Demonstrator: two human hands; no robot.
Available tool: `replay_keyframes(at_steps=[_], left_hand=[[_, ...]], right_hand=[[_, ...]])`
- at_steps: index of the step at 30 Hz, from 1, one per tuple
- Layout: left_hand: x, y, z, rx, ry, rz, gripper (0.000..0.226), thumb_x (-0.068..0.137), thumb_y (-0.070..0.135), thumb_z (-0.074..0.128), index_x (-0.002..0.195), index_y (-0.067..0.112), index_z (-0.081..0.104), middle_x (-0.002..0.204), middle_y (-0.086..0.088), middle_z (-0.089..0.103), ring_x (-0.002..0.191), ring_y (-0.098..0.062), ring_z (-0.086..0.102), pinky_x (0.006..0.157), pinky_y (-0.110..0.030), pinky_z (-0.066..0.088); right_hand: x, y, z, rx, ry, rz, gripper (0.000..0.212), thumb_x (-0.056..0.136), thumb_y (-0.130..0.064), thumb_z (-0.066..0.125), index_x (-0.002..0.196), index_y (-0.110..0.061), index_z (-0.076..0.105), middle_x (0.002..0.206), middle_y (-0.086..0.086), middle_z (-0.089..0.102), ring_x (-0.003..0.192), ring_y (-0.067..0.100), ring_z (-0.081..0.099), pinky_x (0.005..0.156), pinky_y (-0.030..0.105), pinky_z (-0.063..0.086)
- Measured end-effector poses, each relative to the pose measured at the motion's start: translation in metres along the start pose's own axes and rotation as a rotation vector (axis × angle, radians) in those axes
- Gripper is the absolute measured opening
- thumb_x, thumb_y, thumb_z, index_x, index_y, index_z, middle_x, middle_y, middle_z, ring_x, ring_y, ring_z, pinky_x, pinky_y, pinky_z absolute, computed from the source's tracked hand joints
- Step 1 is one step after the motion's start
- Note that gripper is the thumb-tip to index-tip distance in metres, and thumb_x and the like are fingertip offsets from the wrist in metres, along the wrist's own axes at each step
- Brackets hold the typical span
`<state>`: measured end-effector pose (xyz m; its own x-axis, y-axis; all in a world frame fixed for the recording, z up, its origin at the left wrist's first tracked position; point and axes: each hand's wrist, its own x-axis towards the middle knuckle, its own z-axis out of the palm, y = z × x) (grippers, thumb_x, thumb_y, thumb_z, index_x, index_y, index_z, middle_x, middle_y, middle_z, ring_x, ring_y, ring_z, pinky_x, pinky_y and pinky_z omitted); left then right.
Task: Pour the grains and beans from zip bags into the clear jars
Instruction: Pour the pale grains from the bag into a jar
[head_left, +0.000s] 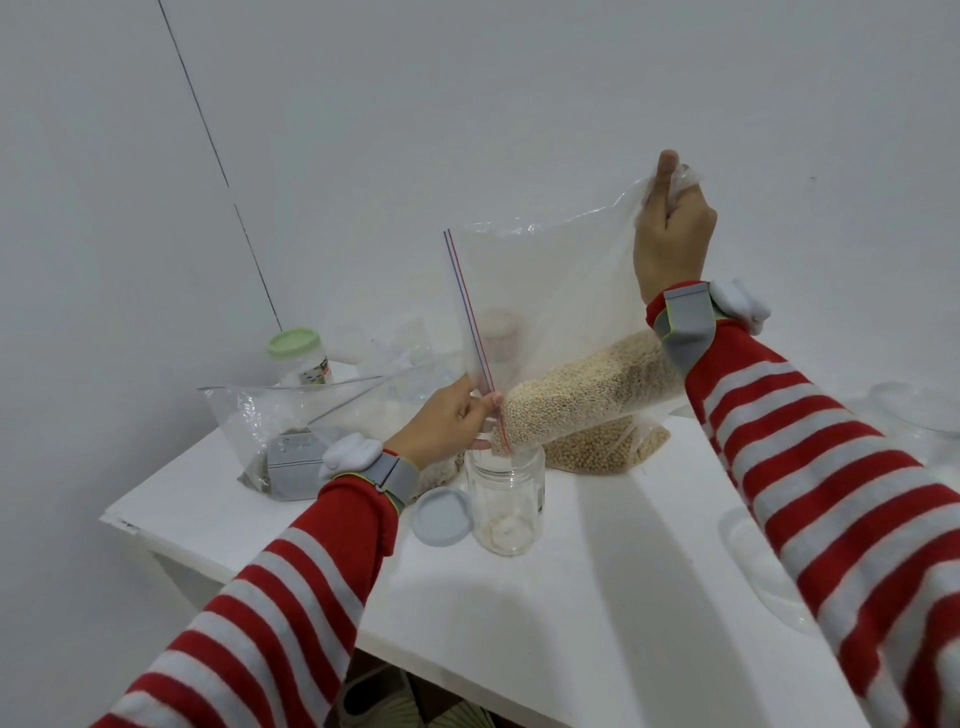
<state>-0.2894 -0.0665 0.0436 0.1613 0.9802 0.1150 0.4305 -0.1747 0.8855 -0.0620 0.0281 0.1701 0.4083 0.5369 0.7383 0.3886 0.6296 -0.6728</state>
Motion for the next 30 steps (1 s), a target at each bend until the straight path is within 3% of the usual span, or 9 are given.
replay_keyframes(at_steps=[3,7,10,18,24,26,28,30], left_hand=[[0.000,0.001,0.000,0.016,-0.002,-0.012,0.025,0.102,0.022,0.048,0.108,-0.002,0.045,0.094,-0.004,0.065,0.077,-0.004,0.066,0.068,-0.026,0.060],[0.001,0.001,-0.001,-0.011,-0.021,-0.026,0.023,0.101,0.023,0.048,0.106,0.001,0.046,0.097,-0.006,0.066,0.075,-0.004,0.067,0.071,-0.030,0.060],[0.001,0.001,-0.002,-0.017,-0.037,-0.021,0.016,0.102,0.023,0.046,0.100,0.007,0.044,0.094,-0.005,0.066,0.069,-0.001,0.066,0.074,-0.031,0.060],[0.004,-0.003,-0.007,0.036,-0.064,-0.022,0.017,0.102,0.029,0.045,0.098,0.013,0.042,0.103,-0.009,0.069,0.080,-0.010,0.068,0.074,-0.033,0.059],[0.003,-0.003,-0.005,0.108,-0.085,0.003,0.018,0.103,0.023,0.042,0.101,0.006,0.041,0.074,0.002,0.061,0.057,0.003,0.059,0.068,-0.025,0.056],[0.004,-0.003,-0.005,0.190,-0.115,0.045,0.015,0.104,0.019,0.039,0.095,0.007,0.040,0.059,0.005,0.049,0.048,0.003,0.047,0.058,-0.022,0.047],[0.003,-0.003,-0.005,0.279,-0.125,0.057,0.021,0.105,0.016,0.037,0.090,0.003,0.045,0.058,0.002,0.046,0.048,0.001,0.042,0.056,-0.020,0.042],[0.004,-0.003,-0.007,0.356,-0.123,0.080,0.034,0.105,0.017,0.036,0.090,-0.008,0.053,0.062,-0.001,0.050,0.054,-0.007,0.050,0.061,-0.027,0.049]], right_hand=[[0.000,0.001,-0.002,-0.020,0.009,0.007,0.042,0.099,-0.048,0.035,0.064,-0.024,0.030,0.059,0.011,0.036,0.053,0.020,0.031,0.051,0.033,0.030],[0.002,0.002,-0.005,-0.018,0.020,0.010,0.045,0.097,-0.051,0.033,0.066,-0.019,0.035,0.058,0.010,0.035,0.052,0.020,0.031,0.052,0.038,0.031],[0.002,0.002,-0.006,-0.011,0.014,-0.001,0.042,0.100,-0.045,0.035,0.064,-0.024,0.032,0.054,0.001,0.031,0.051,0.017,0.030,0.050,0.035,0.029],[0.003,-0.004,-0.006,0.022,-0.003,-0.045,0.042,0.103,-0.036,0.038,0.064,-0.027,0.027,0.055,-0.009,0.024,0.046,0.007,0.022,0.048,0.018,0.024],[0.002,-0.001,-0.004,0.015,-0.023,-0.052,0.040,0.099,-0.047,0.035,0.066,-0.025,0.032,0.057,-0.005,0.030,0.050,0.013,0.027,0.048,0.024,0.027],[0.002,0.002,-0.003,0.007,-0.022,-0.048,0.038,0.102,-0.038,0.037,0.067,-0.024,0.035,0.056,-0.013,0.032,0.047,0.006,0.026,0.049,0.025,0.028],[0.002,0.006,-0.002,-0.003,-0.023,-0.032,0.037,0.103,-0.027,0.039,0.066,-0.027,0.033,0.052,-0.017,0.036,0.044,0.003,0.029,0.049,0.023,0.028],[0.002,0.007,-0.001,-0.002,-0.024,-0.036,0.038,0.103,-0.025,0.040,0.066,-0.029,0.032,0.049,-0.020,0.041,0.042,0.002,0.032,0.048,0.020,0.027]])
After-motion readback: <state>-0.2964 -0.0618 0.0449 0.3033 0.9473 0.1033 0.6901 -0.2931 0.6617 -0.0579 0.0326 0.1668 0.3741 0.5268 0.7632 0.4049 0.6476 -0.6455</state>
